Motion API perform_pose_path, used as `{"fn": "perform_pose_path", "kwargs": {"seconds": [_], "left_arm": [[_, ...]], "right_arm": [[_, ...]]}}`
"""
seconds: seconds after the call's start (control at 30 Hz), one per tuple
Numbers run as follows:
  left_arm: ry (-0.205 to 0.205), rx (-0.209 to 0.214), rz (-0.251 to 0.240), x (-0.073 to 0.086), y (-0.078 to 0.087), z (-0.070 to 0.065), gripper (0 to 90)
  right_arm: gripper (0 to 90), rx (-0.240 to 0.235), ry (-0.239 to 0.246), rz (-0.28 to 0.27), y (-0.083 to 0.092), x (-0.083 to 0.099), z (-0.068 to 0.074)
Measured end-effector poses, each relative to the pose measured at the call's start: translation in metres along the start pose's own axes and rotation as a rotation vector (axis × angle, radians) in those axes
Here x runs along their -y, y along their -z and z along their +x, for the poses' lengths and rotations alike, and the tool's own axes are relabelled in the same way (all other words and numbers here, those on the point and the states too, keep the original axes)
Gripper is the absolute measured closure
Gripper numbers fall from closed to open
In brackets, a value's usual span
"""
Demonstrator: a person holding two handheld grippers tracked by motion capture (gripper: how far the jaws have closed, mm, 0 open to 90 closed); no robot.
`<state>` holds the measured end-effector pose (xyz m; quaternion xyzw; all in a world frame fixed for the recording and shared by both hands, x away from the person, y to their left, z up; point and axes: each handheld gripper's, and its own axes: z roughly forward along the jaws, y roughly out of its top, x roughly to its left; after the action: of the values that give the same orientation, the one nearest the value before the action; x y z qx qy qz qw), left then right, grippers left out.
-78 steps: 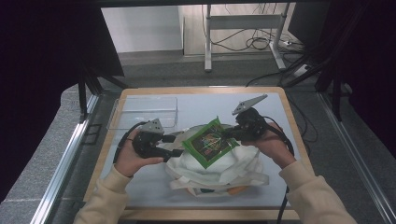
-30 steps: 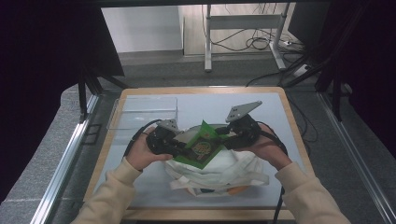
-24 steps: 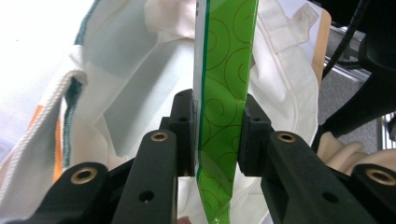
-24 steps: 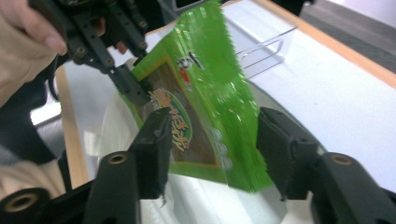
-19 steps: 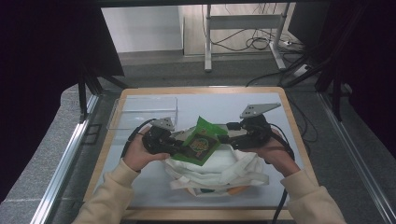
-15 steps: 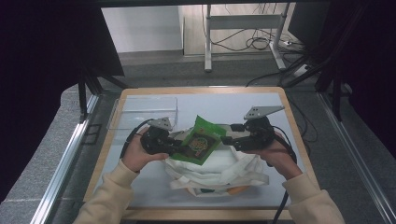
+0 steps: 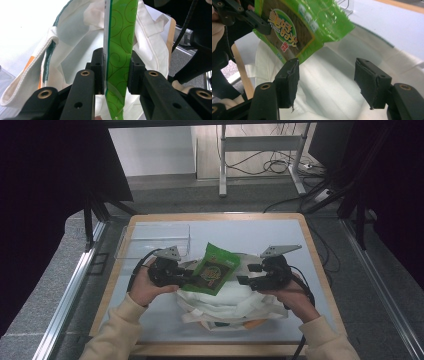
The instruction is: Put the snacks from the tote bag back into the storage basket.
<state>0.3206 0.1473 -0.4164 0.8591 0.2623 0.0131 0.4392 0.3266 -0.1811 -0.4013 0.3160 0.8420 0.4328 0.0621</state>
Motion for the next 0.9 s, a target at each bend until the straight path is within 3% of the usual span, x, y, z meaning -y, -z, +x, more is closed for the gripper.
{"fn": "perform_pose_path", "kwargs": {"seconds": [0.57, 0.9], "left_arm": [[0.009, 0.0, -0.036, 0.004, -0.003, -0.001, 72.5], [0.012, 0.008, -0.058, 0.004, -0.003, -0.001, 72.5]], "right_arm": [[34.6, -0.047, -0.016, 0.014, -0.023, 0.012, 0.013], [34.5, -0.087, -0.026, 0.003, -0.041, 0.015, 0.014]]}}
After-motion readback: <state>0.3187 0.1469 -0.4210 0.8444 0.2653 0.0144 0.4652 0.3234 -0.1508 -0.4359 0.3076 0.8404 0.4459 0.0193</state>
